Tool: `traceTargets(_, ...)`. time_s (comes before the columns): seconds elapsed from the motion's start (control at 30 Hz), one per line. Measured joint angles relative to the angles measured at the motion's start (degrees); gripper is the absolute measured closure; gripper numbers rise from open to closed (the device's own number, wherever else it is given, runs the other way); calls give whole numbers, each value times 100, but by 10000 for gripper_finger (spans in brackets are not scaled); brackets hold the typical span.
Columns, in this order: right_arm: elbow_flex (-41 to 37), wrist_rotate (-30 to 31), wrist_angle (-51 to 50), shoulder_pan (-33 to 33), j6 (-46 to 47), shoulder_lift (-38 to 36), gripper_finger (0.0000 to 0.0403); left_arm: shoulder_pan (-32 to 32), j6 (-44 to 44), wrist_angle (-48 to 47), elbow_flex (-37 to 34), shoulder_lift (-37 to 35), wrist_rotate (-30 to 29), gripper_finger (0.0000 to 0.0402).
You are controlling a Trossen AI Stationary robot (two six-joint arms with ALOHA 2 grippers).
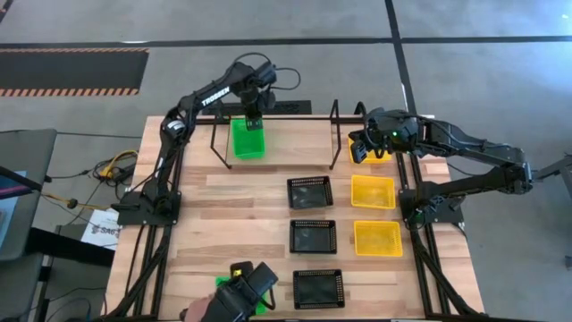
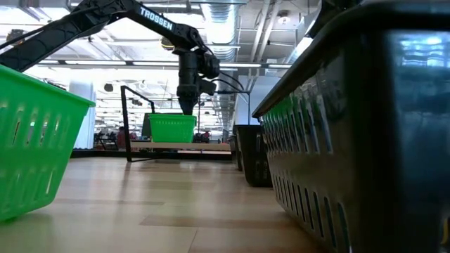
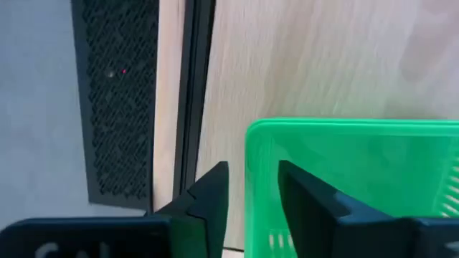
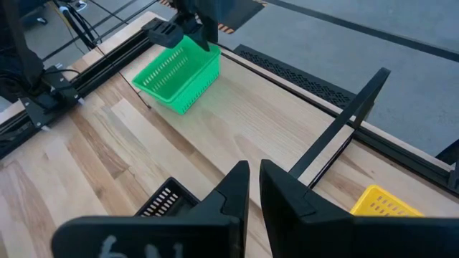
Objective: Stack baskets on shelf by color
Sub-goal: Stack the top green basket on top of the green basket on the shelf, then put the middle black basket on the shelf
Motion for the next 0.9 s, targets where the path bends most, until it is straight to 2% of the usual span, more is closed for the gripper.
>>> traceTargets(0.23,0,-12,-3,0,0,0,344,-28,-757,-57,192,-2,-259,272)
traceTargets(0.47,0,-14,-4,0,-31,0,344,-72,-1337,-502,1159,-14,-114,271)
traceTargets(0.57,0,-16,-21,0,-46,0,344,-161,-1518,-411,969,-400,-103,271)
traceTargets(0.73,0,-18,-193,2,-55,-2,344,-423,-2091,-1003,969,-932,-107,271)
traceTargets(0.9,2,-21,-423,0,-68,-2,344,-960,-2714,-1162,905,-1558,-80,271)
